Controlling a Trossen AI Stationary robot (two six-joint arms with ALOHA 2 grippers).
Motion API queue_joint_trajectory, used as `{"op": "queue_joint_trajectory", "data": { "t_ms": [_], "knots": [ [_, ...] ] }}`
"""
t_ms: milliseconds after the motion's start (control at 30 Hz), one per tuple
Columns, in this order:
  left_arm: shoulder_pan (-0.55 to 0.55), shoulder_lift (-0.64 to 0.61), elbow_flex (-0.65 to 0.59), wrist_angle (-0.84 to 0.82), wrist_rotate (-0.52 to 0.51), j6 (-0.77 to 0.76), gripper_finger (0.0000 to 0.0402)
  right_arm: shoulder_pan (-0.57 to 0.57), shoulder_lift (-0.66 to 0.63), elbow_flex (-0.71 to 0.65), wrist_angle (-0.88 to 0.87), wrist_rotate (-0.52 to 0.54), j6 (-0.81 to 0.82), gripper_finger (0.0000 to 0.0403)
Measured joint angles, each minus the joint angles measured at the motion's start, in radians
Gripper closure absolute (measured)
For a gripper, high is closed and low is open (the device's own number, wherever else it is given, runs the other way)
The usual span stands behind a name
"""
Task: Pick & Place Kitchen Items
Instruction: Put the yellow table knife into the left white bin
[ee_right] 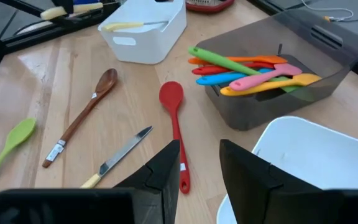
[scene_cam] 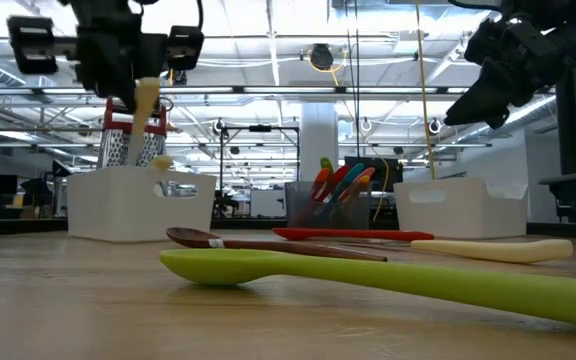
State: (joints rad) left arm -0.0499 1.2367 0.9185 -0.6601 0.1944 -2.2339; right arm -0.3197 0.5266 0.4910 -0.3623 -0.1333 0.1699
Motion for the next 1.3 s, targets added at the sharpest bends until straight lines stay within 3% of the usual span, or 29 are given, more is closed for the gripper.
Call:
{"op": "queue_joint_trajectory", "data": {
  "t_ms": [167,333,667,833,1100,1300],
  "knots": [
    [0.024,-0.077,-0.138,0.144,0.004,-0.044,0.035,0.0,0.0,0.0,-0.006,0.003,-0.003,0.0298],
    [0.052,-0.135,-0.211,0.151,0.041,-0.056,0.035,0.0,0.001,0.0,-0.01,0.004,-0.003,0.0298],
    [0.143,-0.206,-0.274,0.15,0.046,-0.042,0.035,-0.001,0.003,0.0,-0.01,0.006,-0.001,0.0298],
    [0.184,-0.205,-0.274,0.169,0.103,-0.012,0.035,0.0,0.003,0.0,-0.01,0.006,0.0,0.0298],
    [0.219,-0.205,-0.274,0.165,0.122,-0.003,0.0272,0.0,0.003,0.0,-0.01,0.006,0.0,0.0298],
    [0.226,-0.205,-0.274,0.164,0.119,0.026,0.0239,-0.001,0.003,0.0,-0.01,0.006,0.0,0.0298]
  ]
}}
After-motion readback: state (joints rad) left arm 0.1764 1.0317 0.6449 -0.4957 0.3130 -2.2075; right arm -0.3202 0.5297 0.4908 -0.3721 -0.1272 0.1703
